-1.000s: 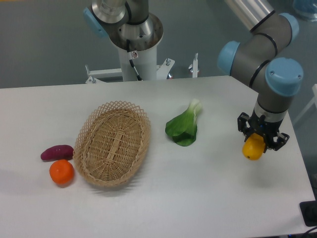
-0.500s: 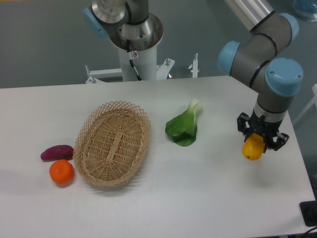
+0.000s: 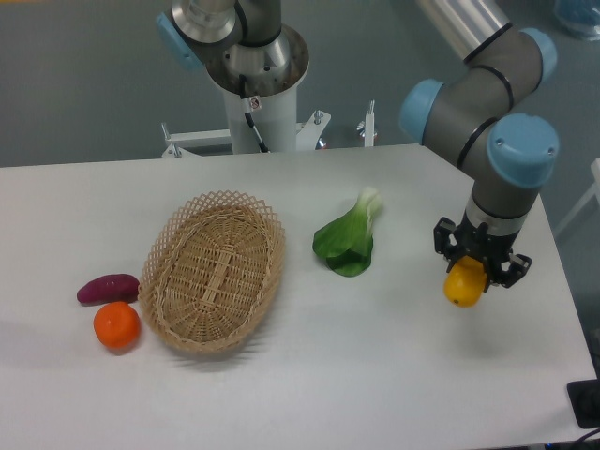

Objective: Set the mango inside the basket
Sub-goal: 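Carry the held yellow mango over toward the wicker basket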

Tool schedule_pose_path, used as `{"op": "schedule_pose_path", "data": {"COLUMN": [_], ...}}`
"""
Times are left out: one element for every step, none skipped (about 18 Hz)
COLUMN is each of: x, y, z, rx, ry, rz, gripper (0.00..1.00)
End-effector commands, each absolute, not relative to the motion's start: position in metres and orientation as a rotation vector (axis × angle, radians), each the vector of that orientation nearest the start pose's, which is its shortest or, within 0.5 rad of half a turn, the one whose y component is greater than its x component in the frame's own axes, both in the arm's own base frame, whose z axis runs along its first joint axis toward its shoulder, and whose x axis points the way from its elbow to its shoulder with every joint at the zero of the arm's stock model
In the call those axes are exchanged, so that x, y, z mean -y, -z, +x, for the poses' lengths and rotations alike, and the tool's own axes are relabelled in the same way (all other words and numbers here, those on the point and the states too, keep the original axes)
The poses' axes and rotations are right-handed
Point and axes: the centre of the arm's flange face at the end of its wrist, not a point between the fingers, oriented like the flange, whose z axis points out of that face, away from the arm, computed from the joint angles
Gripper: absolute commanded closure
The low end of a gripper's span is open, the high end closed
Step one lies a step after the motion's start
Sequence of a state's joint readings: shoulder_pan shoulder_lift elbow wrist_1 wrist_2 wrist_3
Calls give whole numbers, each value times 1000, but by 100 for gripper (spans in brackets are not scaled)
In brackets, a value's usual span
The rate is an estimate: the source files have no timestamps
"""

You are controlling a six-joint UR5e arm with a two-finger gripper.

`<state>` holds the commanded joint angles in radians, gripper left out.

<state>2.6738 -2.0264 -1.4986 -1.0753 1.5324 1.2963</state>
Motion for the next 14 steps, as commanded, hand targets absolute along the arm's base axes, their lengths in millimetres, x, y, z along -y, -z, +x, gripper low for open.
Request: {"op": "schedule_pose_path", "data": {"x": [-421, -424, -429, -430, -429, -431, -438, -441, -443, -447, -453, -459, -464, -469], "y": [-310, -308, -309, -307, -304, -304, -304, -307, -309, -311, -310, -310, -314, -316], "z": [-525, -518, -510, -504, -500, -496, -486, -479, -474, -468, -461, -454, -444, -435], "rx": [-301, -310, -310, -303, -306, -310, -329, -322, -303, -293, -297, -293, -291, -286], "ry": [-136, -127, -123, -118, -106, -103, -96, -93, -83, -68, -55, -52, -55, -50], "rz": [-3048, -3049, -3049, -3050, -3052, -3051, -3044, -3035, -3021, -3003, -2992, -2992, -2990, -2990], "gripper": [58, 58, 58, 58, 58, 58, 58, 58, 58, 57, 57, 56, 56, 56]}}
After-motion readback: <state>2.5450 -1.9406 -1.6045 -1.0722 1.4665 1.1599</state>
